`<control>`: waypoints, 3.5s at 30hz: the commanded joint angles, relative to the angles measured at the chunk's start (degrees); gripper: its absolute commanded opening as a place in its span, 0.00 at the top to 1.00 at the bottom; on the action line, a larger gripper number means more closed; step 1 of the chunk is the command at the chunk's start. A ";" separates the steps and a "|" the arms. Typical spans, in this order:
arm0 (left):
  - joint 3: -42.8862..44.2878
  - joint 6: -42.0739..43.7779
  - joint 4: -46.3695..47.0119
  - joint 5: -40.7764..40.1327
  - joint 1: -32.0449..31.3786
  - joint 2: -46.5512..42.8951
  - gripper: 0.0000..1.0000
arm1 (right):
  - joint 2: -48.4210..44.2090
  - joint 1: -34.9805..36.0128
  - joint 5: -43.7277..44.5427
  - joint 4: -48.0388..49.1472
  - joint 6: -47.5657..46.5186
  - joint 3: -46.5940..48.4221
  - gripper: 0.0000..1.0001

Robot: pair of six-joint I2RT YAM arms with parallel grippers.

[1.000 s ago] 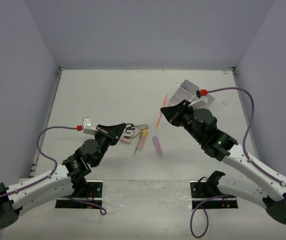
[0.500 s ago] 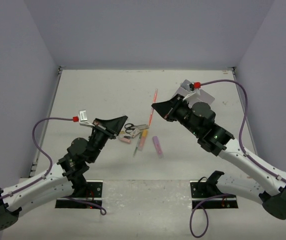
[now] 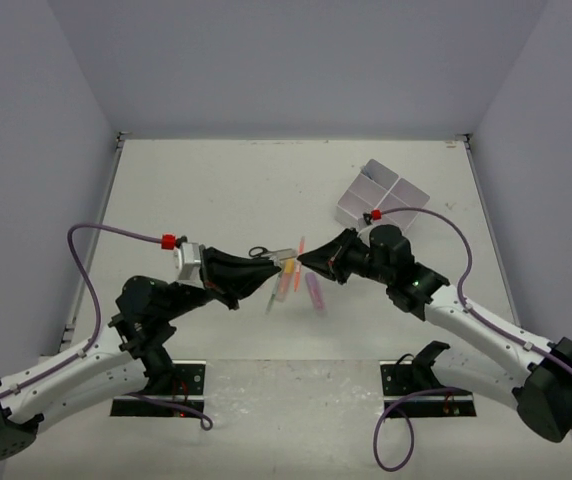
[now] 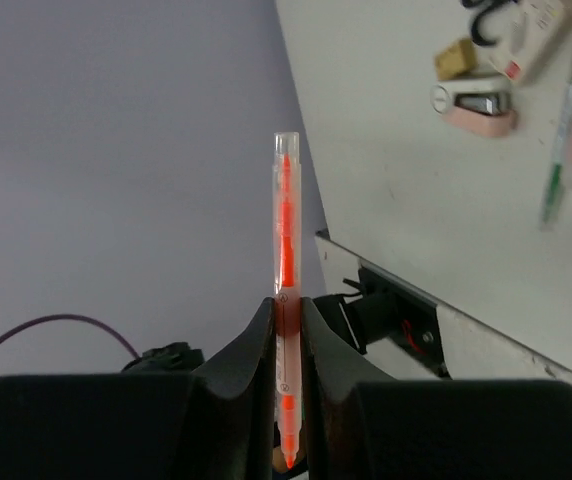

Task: Sort the stationery into containers
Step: Close the pen cap on the pen.

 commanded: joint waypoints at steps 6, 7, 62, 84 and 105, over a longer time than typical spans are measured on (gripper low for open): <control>11.94 34.10 -10.16 23.38 0.12 7.27 1.00 | 6.50 0.60 -17.99 30.26 19.61 -11.11 1.00; 12.05 38.05 -10.67 24.46 0.08 7.70 1.00 | 6.63 0.68 -19.03 31.20 20.08 -11.36 1.00; 8.86 54.55 -19.61 27.74 -0.28 2.77 1.00 | 4.14 0.07 -2.77 29.27 33.05 -6.22 1.00; 8.20 60.60 -24.85 23.14 -0.30 0.50 1.00 | 6.36 0.00 -8.44 34.46 30.20 -6.85 1.00; -1.28 63.57 -17.02 15.37 -0.21 -4.90 1.00 | 13.24 0.00 -11.43 31.63 23.73 -1.18 1.00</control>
